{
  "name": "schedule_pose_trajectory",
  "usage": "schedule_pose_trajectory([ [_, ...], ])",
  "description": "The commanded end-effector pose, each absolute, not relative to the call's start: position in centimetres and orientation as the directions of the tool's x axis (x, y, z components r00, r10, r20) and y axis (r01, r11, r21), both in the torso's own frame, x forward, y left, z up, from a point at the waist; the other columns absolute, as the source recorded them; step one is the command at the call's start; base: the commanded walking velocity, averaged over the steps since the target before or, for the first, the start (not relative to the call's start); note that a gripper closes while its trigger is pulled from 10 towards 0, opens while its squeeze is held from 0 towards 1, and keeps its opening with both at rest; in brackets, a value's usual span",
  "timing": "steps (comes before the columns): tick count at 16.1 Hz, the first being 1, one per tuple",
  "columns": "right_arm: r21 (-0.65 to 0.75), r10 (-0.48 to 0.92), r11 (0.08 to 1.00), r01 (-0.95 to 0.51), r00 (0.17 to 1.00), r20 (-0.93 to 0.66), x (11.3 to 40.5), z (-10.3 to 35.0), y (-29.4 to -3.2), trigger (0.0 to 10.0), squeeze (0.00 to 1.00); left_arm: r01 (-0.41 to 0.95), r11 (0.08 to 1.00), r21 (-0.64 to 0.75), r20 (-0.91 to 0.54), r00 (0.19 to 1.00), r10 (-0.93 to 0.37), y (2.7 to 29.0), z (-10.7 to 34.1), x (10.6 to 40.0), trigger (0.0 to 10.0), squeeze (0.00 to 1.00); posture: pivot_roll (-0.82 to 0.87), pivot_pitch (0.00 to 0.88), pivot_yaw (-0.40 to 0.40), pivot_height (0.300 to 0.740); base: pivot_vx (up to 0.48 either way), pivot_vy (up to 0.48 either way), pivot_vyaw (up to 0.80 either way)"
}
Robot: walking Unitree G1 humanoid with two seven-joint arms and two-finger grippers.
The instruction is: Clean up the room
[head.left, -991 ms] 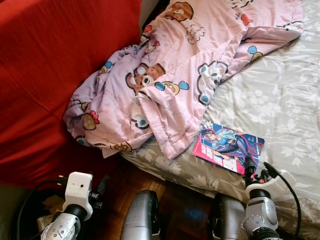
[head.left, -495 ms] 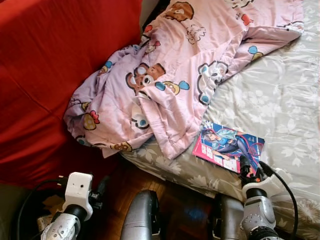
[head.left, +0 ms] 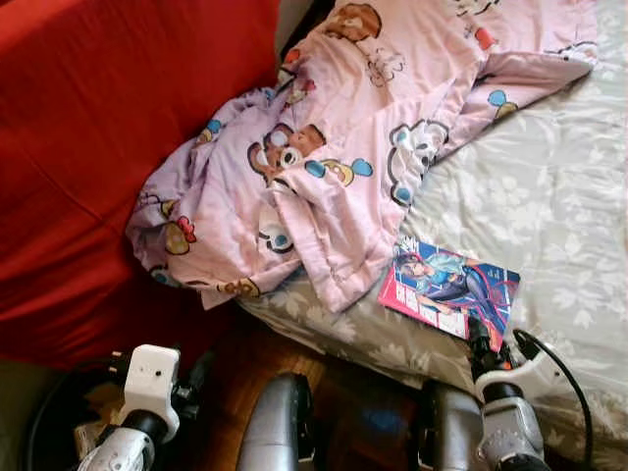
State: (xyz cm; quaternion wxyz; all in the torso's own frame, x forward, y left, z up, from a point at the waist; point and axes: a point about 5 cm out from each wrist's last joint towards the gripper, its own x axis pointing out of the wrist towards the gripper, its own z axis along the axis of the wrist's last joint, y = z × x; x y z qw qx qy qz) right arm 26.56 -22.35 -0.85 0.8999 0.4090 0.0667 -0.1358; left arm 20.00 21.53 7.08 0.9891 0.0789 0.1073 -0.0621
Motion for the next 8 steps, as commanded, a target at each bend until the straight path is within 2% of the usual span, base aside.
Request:
schedule_pose_trajectory([
  [1,0.77,-0.141,0.532,0.353,0.933,-0.331,24.6,-3.1,-20.8,10.0,0.0,0.146,0.974,0.173,-0.272,0.958,-0.095,22.2,6.7,18.9,10.0,0.0,0.24,0.342,0.201,0.625,0.0,0.0,0.0],
  [8,0.841,-0.059,0.483,0.245,0.967,-0.248,26.3,-2.0,-19.4,9.9,0.0,0.138,0.971,0.193,-0.297,0.952,-0.077,22.8,6.8,17.8,10.0,0.0,0.26,0.358,0.204,0.625,0.0,0.0,0.0],
])
